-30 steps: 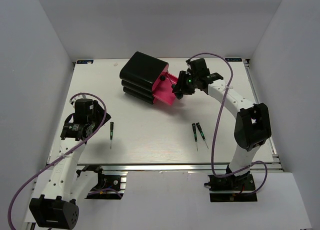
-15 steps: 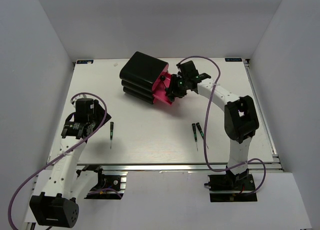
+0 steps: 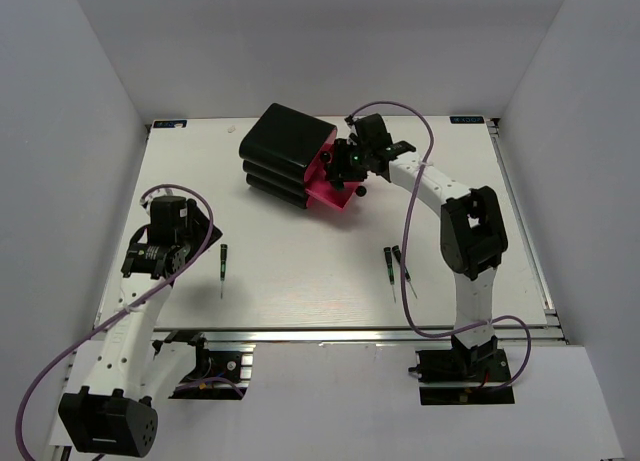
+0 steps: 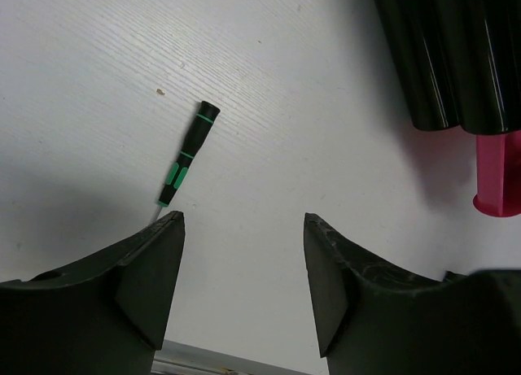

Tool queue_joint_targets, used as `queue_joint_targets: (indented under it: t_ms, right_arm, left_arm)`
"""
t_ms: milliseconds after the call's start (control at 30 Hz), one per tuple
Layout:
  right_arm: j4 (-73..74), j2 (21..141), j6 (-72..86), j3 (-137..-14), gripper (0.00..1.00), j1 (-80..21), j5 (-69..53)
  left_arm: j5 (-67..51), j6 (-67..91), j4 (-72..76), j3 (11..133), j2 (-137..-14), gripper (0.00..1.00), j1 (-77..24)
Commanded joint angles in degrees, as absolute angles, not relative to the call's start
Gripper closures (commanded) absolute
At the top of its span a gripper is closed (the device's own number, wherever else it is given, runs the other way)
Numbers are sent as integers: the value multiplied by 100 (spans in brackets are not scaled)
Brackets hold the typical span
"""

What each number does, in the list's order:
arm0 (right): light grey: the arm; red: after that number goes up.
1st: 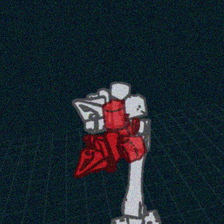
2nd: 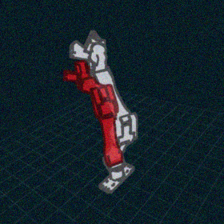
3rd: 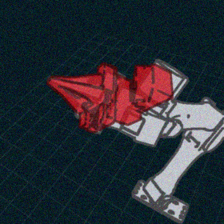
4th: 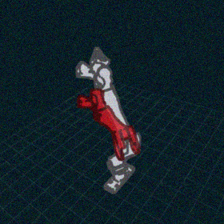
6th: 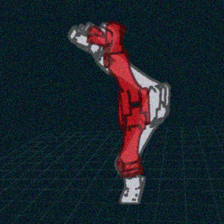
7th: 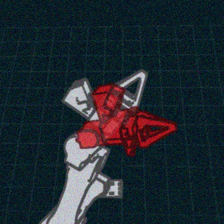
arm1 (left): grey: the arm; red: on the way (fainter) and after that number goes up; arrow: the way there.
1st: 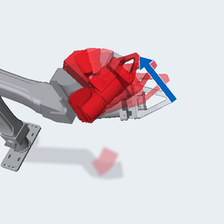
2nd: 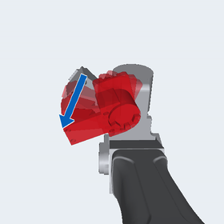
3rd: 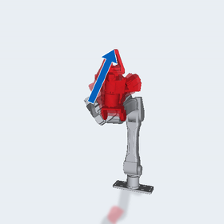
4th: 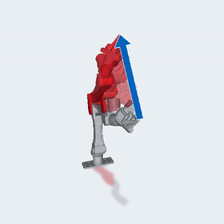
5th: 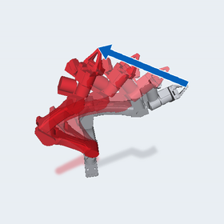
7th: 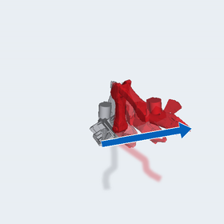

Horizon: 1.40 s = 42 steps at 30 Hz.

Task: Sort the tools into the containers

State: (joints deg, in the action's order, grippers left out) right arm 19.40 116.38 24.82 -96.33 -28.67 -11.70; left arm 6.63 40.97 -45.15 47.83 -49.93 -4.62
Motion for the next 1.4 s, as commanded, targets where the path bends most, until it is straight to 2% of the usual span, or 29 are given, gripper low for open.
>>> queue_joint_targets:
  t_ms: [0,67,167,267,300,333,400,433,467,533,567,633,700,767,900,1033,1133,1367]
  right_arm:
    - [1591,11707,2145,-9923,52,-2883,-1230]
    - [1617,11681,2014,-9914,47,-2883,-1248]
    - [1714,11489,1820,-9801,45,-2857,-1318]
    - [1811,11085,1451,-9520,44,-2751,-1826]
    - [1750,10926,1137,-9423,45,-2638,-2437]
    - [1662,10777,1003,-9291,47,-2567,-2791]
    - [1207,10224,818,-8766,71,-2409,-3468]
    - [1126,10056,522,-8615,85,-2382,-3472]
    - [1090,9724,397,-8465,100,-2382,-3306]
    - [906,9441,229,-7868,100,-2356,-2394]
    - [897,9231,237,-7684,100,-2321,-1834]
    - [1019,9001,386,-7252,100,-2136,-1452]
    - [1151,8904,483,-6884,100,-2013,-944]
    - [1239,8860,571,-6663,100,-1987,-660]
    - [1125,9140,738,-6451,100,-1934,-387]
    - [958,9789,826,-6705,100,-1916,-264]
    - [844,10272,835,-7048,100,-1890,-334]
    - [721,11065,800,-7752,100,-1881,-956]
  left_arm:
    - [615,4025,-4439,5018,-5001,30,-457]
    - [466,4008,-4272,5036,-5071,30,-466]
    - [239,3973,-3938,5115,-5246,29,-457]
    - [10,3798,-3499,5299,-5579,30,-466]
    - [9,3753,-3376,5369,-5703,30,-475]
    - [-200,3718,-3131,5440,-5826,33,-501]
    - [-263,3613,-2928,5764,-6290,42,-667]
    - [-272,3586,-2770,5896,-6467,55,-825]
    - [-281,3516,-2708,6176,-6643,61,-913]
    - [-150,3472,-2550,6459,-7170,75,-1228]
    - [-89,3419,-2505,6764,-7337,77,-1317]
    - [245,3340,-2356,7082,-7821,77,-1563]
    - [499,3217,-2242,7538,-8302,70,-1652]
    - [676,3086,-2163,7812,-8612,53,-1661]
    - [1045,2690,-2004,8673,-9394,36,-1661]
    - [1397,2181,-2197,9980,-10194,28,-1661]
    - [1713,1820,-2381,10528,-10800,23,-1644]
    - [1232,1504,-3163,12222,-12049,19,-1389]
